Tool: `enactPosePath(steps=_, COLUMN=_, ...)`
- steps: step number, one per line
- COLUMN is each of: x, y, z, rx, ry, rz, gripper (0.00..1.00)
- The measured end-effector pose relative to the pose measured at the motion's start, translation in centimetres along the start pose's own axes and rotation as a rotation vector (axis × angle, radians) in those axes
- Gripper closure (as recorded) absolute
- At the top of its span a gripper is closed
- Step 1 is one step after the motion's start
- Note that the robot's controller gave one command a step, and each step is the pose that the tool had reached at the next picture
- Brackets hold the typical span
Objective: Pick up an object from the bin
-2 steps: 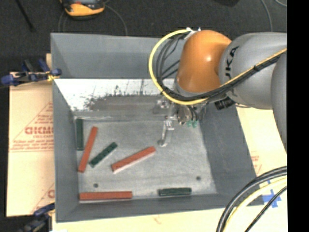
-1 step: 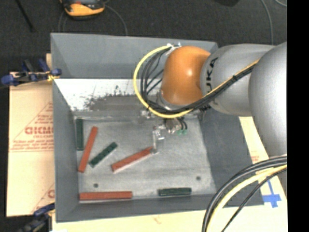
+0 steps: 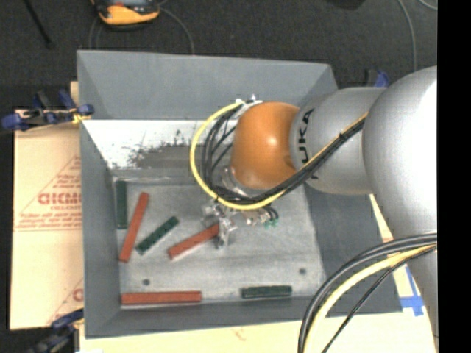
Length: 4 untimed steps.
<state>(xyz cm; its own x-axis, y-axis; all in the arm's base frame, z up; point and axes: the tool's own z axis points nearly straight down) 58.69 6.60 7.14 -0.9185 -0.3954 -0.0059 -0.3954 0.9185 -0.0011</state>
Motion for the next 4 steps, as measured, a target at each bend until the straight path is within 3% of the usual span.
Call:
enactPosePath(steps=2, x=0.0, y=0.1, z=-0.2, rx=0.0, ry=0.002, rz=-0.001, gripper=1.0)
enactPosePath(steps=3, x=1.0, y=0.6, z=-4.0, rx=0.002, ry=-0.001, rz=-0.09, gripper=1.0)
enactPosePath(steps=4, x=-4.6, y=-3.2, z=-11.3, rx=-0.002, ry=0.0, rz=-0.396, gripper=1.0)
